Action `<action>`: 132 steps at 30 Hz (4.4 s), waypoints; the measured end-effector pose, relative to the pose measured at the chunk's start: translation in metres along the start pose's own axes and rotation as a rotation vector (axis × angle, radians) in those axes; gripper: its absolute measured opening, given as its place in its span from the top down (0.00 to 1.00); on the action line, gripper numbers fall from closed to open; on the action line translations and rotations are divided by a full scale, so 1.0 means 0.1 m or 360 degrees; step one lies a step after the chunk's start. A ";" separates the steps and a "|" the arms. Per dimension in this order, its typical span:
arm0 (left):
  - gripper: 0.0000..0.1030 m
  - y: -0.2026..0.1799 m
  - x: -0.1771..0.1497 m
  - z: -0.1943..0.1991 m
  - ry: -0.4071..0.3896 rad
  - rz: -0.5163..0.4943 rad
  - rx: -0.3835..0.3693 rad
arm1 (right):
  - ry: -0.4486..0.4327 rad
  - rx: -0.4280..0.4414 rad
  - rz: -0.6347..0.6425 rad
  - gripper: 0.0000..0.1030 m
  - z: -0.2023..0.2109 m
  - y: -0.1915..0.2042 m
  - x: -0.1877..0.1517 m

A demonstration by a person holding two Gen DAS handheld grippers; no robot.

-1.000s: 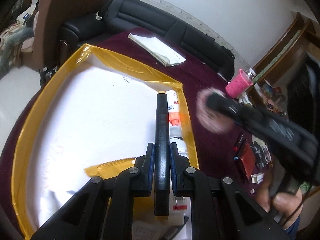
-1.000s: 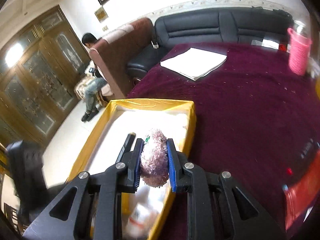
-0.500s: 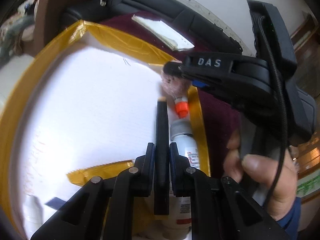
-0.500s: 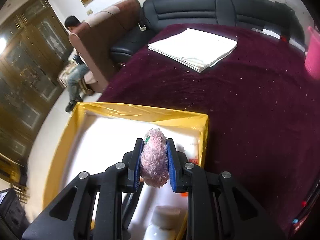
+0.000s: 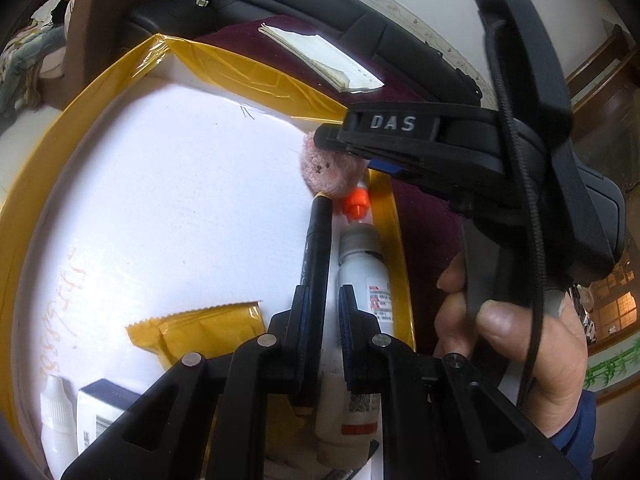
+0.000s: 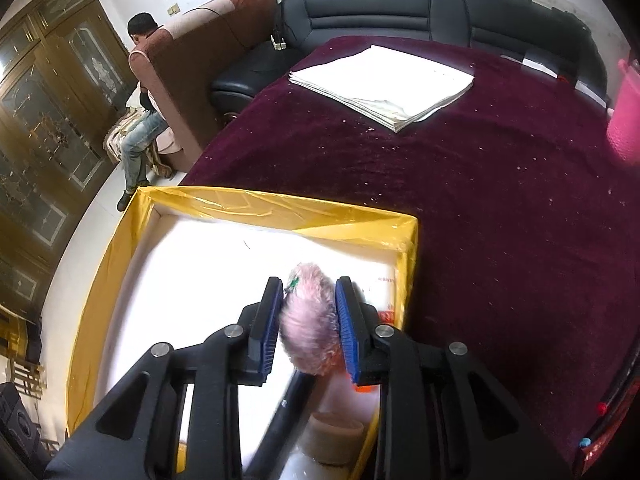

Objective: Organize objects
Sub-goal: 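Carry the marker and pink ball into the tray and open both grippers, then grasp the white-blue toothpaste tube with the right gripper while the left grasps a black pen, then lift the toothpaste tube and black pen off the table with both grippers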

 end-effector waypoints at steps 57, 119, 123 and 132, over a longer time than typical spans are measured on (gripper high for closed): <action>0.87 -1.69 -0.95 -0.03 0.0145 -0.0692 -0.0031 | -0.0224 0.0017 -0.0786 0.52 2.10 -3.02 -2.20; 0.89 -2.66 -1.79 -0.89 0.0382 -0.1057 0.0260 | -0.0688 0.0047 -0.0545 0.82 2.04 -2.80 -2.35; 0.89 -2.55 -1.77 -0.69 0.0315 -0.1093 0.0253 | -0.0688 0.0046 -0.0516 0.82 2.03 -2.76 -2.34; 0.89 -2.47 -1.47 -0.32 0.0042 -0.1065 0.0276 | -0.0672 0.0042 -0.0445 0.82 1.99 -2.66 -2.33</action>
Point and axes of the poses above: each gripper's, at about its wrist camera, not at the fingertips, and z roughly against the way its jaws point, y to its left, x to its top, the point moved 6 cm from there along -z, roughly the way its jaws point, and after that the axes turned 7 degrees about y, right-handed, at the moved point
